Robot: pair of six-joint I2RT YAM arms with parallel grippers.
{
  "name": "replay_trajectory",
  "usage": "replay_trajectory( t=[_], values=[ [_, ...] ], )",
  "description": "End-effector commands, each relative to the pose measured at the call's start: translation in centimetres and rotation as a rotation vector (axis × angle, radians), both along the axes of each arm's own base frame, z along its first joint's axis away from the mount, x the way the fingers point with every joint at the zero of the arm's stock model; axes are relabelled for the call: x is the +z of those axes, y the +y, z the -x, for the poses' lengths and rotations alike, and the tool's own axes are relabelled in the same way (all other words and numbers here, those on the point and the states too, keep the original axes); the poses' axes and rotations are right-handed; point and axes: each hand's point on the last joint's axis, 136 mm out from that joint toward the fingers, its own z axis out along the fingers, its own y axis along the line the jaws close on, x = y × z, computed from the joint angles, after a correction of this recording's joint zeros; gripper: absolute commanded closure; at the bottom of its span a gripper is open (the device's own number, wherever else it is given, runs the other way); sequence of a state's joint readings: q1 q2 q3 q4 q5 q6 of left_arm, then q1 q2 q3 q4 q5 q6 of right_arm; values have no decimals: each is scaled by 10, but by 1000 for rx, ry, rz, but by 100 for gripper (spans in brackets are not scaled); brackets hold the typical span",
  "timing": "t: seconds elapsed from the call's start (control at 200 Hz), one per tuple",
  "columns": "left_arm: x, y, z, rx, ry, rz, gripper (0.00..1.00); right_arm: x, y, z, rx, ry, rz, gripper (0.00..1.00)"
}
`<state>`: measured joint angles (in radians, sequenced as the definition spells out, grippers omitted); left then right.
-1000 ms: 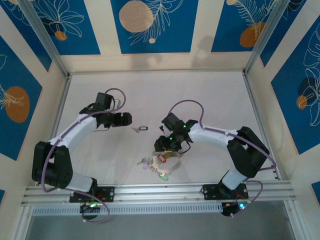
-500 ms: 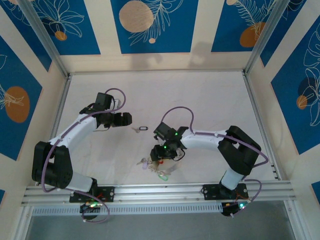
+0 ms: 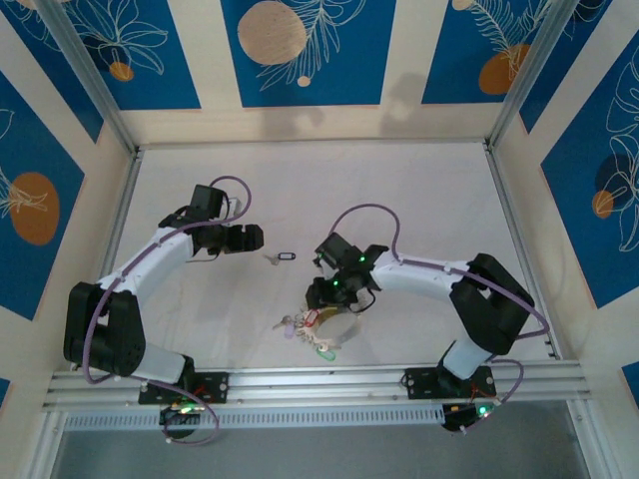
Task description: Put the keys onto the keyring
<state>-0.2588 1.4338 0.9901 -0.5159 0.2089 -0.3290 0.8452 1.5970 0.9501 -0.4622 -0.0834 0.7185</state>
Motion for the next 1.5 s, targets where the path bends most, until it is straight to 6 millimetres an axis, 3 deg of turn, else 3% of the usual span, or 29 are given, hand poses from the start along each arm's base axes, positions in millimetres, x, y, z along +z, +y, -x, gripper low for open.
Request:
replay_trajectory(
  t=[0.0, 0.115, 0.31, 0.525, 0.81, 1.09, 1.265, 1.495],
  values=[
    [8, 1, 0, -17, -30, 1, 16, 8, -22, -14, -19, -33, 102, 66],
    [8, 0, 0, -18, -28, 2, 15, 4, -27, -28, -25, -49, 170, 78],
    [7, 2, 0, -16, -31, -8, 15, -11, -32, -38, 5, -57, 323, 72],
    [6, 2, 0, -19, -29, -7, 15, -22, -34, -35, 30, -38, 388, 74],
    [5, 1, 0, -20, -23, 1, 15, -18, -49, -40, 9, -75, 480, 78],
    [6, 0, 0, -19, -25, 2, 15, 13, -27, -40, 58, -118, 348, 78],
    [6, 1, 0, -21, -26, 1, 15, 6, -7, -30, 87, -37, 241, 82],
    [6, 1, 0, -21, -26, -2, 15, -5, 0, -22, 106, 11, 229, 84]
  ],
)
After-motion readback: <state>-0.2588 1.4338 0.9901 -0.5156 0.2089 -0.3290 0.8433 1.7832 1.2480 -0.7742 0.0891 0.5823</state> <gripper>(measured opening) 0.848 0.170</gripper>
